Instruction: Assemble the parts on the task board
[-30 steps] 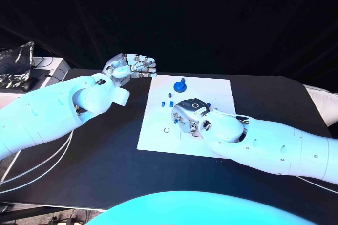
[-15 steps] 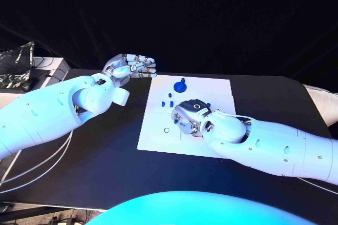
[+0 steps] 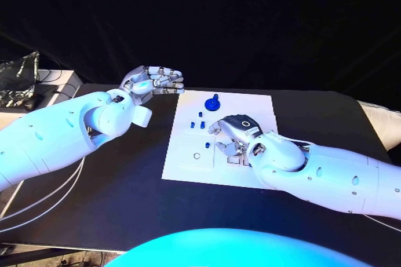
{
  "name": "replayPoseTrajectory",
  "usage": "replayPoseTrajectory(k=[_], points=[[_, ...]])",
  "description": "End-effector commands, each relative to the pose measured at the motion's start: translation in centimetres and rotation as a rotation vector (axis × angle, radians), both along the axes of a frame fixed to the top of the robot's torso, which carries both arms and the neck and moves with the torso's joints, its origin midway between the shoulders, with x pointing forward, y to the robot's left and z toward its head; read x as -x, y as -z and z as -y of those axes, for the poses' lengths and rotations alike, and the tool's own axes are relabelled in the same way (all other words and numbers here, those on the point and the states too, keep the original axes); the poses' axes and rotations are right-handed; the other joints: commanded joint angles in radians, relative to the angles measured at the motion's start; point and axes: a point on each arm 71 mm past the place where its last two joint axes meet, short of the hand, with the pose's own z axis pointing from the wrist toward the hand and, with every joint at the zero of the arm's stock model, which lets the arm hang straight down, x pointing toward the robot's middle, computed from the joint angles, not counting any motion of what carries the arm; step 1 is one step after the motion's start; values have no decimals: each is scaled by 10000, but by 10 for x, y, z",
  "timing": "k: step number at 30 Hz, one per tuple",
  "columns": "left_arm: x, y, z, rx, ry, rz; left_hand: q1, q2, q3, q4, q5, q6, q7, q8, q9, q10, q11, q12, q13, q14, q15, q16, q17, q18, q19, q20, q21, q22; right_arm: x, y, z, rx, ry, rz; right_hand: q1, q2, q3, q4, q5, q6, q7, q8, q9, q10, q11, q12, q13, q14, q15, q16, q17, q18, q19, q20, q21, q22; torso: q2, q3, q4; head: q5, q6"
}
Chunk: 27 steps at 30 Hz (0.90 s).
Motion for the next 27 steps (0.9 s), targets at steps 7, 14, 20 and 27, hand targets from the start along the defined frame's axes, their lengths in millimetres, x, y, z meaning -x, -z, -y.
replayPoseTrajectory(k=[7, 14, 20, 27], points=[[0, -1, 2, 179, 230, 56, 1, -41, -70, 20, 33, -14, 49, -64, -17, -81, -5, -53, 12, 22, 55, -46, 6, 62, 78, 22, -52, -28, -19, -27, 51, -561, 798, -876, 119, -1, 247, 198, 47, 235, 179, 71, -89, 1052, -215, 330, 122, 270, -66, 496, 527, -22, 330, -86, 920, 496, -48, -23, -48, -230, 274], [2, 4, 1, 236, 245, 62, 21, -31, -102, 32, 35, -40, -8, -87, -30, 41, -53, 10, 40, 87, 29, -74, 29, 67, 149, 19, -110, -103, -45, -47, 91, 284, 1171, -683, -126, -227, -187, 259, 330, 219, 119, 67, -132, 885, -176, 67, 47, 296, -29, 698, 695, -69, 391, -84, 1119, 631, -119, -36, -105, -312, 370], [2, 5, 2, 259, 260, 50, 21, -31, -102, 32, 35, -40, -8, -87, -30, 41, -53, 10, 40, 87, 29, -74, 29, 67, 149, 19, -110, -103, -57, -48, 98, 881, 1225, -496, -70, -195, -561, 229, 315, 166, 12, 33, -180, 688, -146, 17, 36, 286, -2, 750, 706, -67, 382, -59, 1084, 630, -126, -35, -87, -301, 390], [3, 6, 1, 248, 230, 41, 26, -33, -107, 34, 35, -51, -15, -95, -34, 56, -60, 13, 41, 101, 23, -80, 34, 68, 162, 17, -123, -120, -65, -41, 91, 1443, 1117, -633, 68, -131, -928, 261, 279, 101, -89, -15, -245, 441, -101, 17, 36, 268, 40, 770, 672, -57, 366, -29, 1015, 612, -100, -42, -81, -273, 364]])
